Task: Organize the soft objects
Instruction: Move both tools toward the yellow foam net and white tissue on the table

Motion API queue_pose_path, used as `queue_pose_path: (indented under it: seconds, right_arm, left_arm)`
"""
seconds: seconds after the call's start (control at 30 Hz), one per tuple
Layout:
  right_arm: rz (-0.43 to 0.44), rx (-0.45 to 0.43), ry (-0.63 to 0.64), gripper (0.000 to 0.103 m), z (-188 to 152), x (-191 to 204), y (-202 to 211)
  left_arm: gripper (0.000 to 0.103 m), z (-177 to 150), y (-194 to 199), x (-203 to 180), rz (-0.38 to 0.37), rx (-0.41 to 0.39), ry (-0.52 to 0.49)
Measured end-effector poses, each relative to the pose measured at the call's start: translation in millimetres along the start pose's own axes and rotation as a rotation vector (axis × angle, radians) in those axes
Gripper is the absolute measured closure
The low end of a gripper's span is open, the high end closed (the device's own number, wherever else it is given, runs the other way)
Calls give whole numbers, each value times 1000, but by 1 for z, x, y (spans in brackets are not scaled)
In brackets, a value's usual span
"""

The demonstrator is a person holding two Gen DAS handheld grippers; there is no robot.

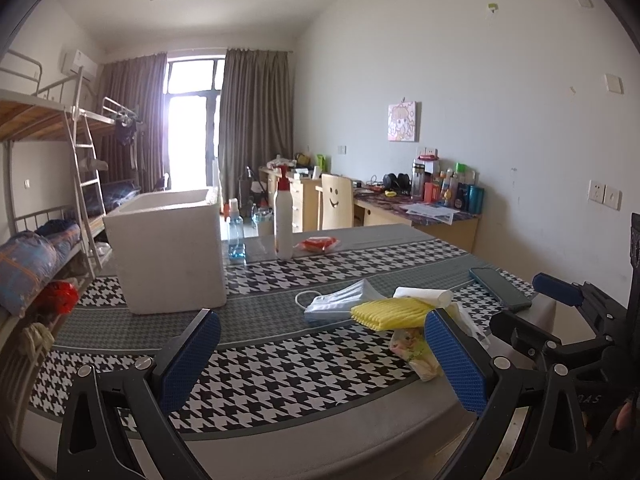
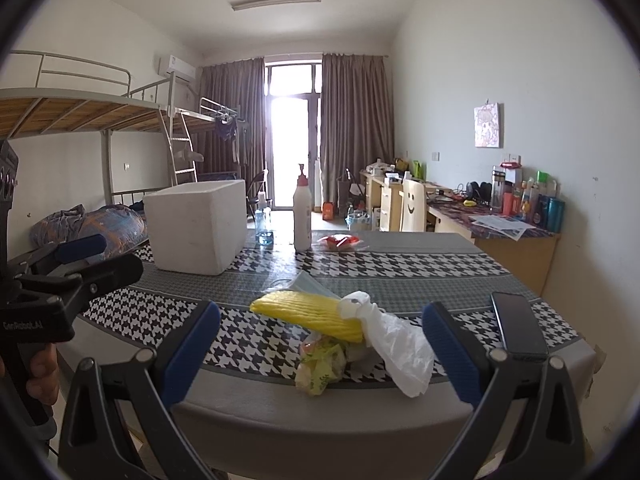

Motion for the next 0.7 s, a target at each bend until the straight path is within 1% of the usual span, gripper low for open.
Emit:
queue_pose_path:
  seconds: [0.33,0.7]
  right_arm:
    - [-5,45,-6,1,-6,-8,-16]
    - [-13,64,-3,1,2,-17,-21]
  left_arm:
    - [1,-3,-25,-5,-20,51,9]
    - [1,-3,-49,-12,-36,105,10]
Point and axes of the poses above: each gripper's, at about its wrist camera, not at the fingertips, and y roughly against the way its jaws point, x to its left, z to its top, the point moved 3 cm from there along -y, roughly the way its jaws point, and after that the axes turned 10 degrees about y, right-handed, at the moved point
